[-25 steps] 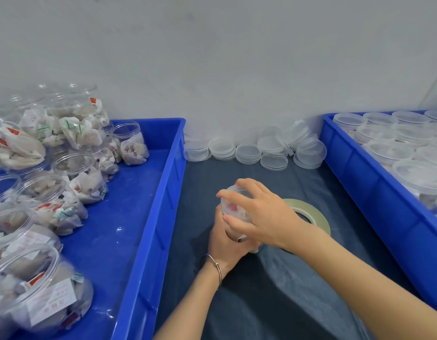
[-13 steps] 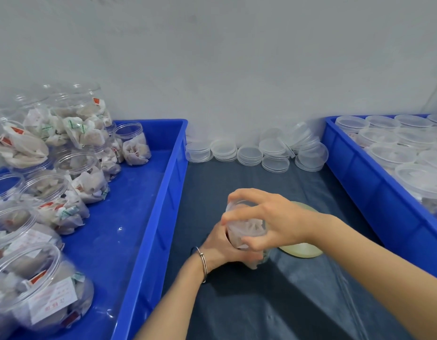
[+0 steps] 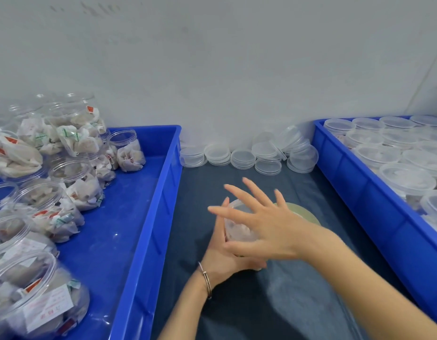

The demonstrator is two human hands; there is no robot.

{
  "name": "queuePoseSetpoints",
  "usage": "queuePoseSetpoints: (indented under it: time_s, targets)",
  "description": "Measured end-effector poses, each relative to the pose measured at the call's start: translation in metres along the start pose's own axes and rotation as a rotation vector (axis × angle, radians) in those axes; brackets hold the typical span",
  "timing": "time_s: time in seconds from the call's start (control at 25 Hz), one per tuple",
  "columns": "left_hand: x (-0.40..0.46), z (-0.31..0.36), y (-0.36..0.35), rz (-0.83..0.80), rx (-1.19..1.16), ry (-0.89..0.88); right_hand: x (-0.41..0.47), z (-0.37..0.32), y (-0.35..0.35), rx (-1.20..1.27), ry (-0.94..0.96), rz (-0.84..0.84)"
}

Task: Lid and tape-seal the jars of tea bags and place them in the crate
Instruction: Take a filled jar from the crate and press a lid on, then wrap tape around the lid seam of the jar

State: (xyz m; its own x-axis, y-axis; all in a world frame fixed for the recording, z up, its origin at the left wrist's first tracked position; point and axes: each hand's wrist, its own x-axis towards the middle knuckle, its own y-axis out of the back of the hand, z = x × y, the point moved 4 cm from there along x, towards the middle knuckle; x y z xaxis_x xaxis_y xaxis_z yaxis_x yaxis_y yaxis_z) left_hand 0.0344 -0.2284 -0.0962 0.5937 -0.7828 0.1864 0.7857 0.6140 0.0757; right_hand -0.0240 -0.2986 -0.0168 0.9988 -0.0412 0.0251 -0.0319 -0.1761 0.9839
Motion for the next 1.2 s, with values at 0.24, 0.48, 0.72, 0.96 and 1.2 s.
queuePoseSetpoints:
  time_s: [0.24, 0.48, 0.72, 0.96, 1.2]
  targets:
    - [0.014, 0.024, -0.006, 0.135, 1.011, -0.294, 0.001, 0.002, 0.002, -0.123, 0.206, 0.237]
    - [0.003, 0.026, -0.009, 0.502, 0.756, -0.097, 0.005, -0.024, -0.017, -0.235, -0.218, 0.371]
    - [0.006, 0.024, -0.005, 0.224, 0.790, -0.188, -0.003, 0.003, 0.000, 0.034, 0.108, 0.363]
    - [-0.002, 0.022, -0.003, 0.287, 0.518, -0.135, -0.002, 0.007, -0.001, 0.339, 0.010, 0.505]
    - [-0.011, 0.012, 0.007, 0.106, -0.019, -0.083, -0.048, 0.096, -0.041, 0.254, -0.488, 0.258]
